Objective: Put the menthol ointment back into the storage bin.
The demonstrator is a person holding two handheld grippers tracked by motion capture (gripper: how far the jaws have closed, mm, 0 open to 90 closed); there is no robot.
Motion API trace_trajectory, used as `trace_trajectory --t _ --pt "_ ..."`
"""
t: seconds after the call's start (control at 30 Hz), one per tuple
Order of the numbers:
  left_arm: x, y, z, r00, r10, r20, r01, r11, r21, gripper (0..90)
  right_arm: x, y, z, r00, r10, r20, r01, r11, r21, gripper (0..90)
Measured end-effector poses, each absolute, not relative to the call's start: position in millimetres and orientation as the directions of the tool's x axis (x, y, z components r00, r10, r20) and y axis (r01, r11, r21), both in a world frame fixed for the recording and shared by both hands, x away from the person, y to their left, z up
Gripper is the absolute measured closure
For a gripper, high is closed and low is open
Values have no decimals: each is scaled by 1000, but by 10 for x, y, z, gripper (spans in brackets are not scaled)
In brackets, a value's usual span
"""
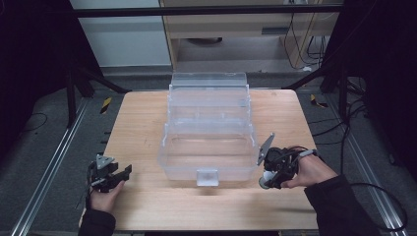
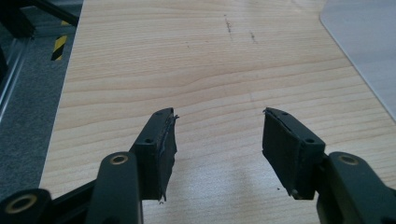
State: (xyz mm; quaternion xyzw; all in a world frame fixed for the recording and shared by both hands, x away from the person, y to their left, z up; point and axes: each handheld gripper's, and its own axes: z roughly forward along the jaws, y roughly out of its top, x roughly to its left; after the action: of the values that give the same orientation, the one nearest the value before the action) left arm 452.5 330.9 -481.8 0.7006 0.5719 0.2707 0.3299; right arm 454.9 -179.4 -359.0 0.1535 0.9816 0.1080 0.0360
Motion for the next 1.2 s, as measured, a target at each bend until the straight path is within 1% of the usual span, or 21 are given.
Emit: trace_trajectory --t 0.27,0.63,0.77,1.07,1.2 --pt "4527 3309 -4816 199 980 4 622 -130 772 427 4598 -1769 -3499 -947 318 -36 302 925 231 504" --pt "4532 3305 -4816 202 979 2 623 -130 772 424 4660 -1718 -3326 -945 325 -37 304 913 273 504" --pt "4532 3300 -4818 202 979 2 624 -130 771 423 4683 -1682 -3251 -941 335 -38 312 909 274 504" --pt "4535 3302 -4822 201 980 0 625 -128 770 422 4782 -1592 -3154 -947 320 -39 297 914 276 504" --pt "4535 3307 -4820 201 980 0 625 -128 770 422 4845 -1561 -3108 -942 334 -36 311 908 281 504"
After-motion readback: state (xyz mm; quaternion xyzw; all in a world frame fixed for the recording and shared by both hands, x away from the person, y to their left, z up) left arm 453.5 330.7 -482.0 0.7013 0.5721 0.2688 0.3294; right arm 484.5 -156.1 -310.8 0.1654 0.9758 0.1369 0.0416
